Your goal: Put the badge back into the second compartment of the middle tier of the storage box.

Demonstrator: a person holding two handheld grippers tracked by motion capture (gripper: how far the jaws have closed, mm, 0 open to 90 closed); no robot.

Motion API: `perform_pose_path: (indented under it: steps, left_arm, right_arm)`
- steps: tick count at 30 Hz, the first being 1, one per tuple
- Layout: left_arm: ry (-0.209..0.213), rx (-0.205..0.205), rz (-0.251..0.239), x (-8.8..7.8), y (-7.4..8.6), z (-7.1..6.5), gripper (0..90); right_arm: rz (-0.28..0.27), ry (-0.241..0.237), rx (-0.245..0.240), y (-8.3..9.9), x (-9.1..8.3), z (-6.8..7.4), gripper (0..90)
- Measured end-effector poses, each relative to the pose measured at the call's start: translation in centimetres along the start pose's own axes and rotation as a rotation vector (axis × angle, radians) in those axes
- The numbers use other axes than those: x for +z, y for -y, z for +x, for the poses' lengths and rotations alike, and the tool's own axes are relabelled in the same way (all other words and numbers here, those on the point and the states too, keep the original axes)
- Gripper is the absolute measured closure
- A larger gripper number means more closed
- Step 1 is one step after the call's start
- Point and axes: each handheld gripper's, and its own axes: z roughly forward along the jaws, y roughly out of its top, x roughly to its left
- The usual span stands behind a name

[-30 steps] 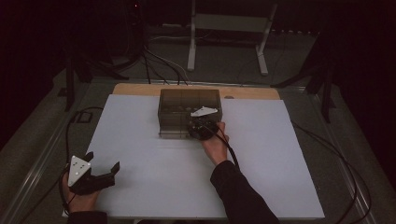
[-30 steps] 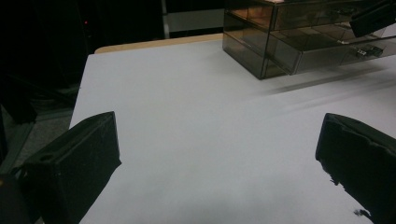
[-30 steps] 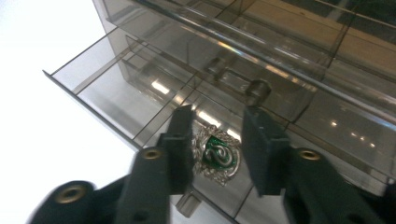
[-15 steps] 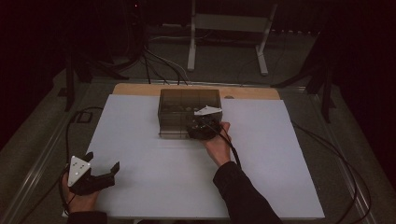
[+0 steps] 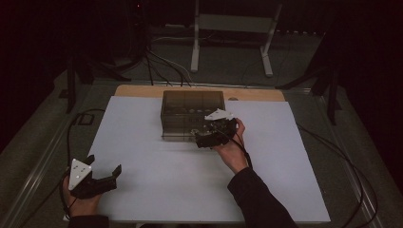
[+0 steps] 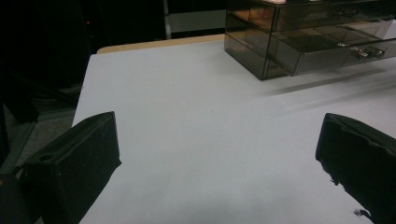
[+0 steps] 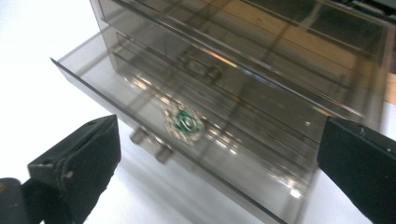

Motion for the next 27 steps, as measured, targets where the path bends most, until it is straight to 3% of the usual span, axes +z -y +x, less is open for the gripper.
perform_pose_path:
  steps: [3,14,27]
  left_arm:
    - [-0.001,-0.002,-0.002,0.0,0.0,0.0,0.5]
    - [0.0,-0.004,-0.002,0.0,0.0,-0.1,0.5]
    - [-0.001,-0.006,-0.002,0.1,0.0,-0.1,0.5]
  right_arm:
    - [-0.011,0.007,-0.008,0.8,-1.3,-0.7,0.0]
    - [-0.062,0.01,0.032,3.7,-4.1,-2.5,0.0]
    - [-0.172,0.015,0.074,7.7,-7.5,-4.2,0.0]
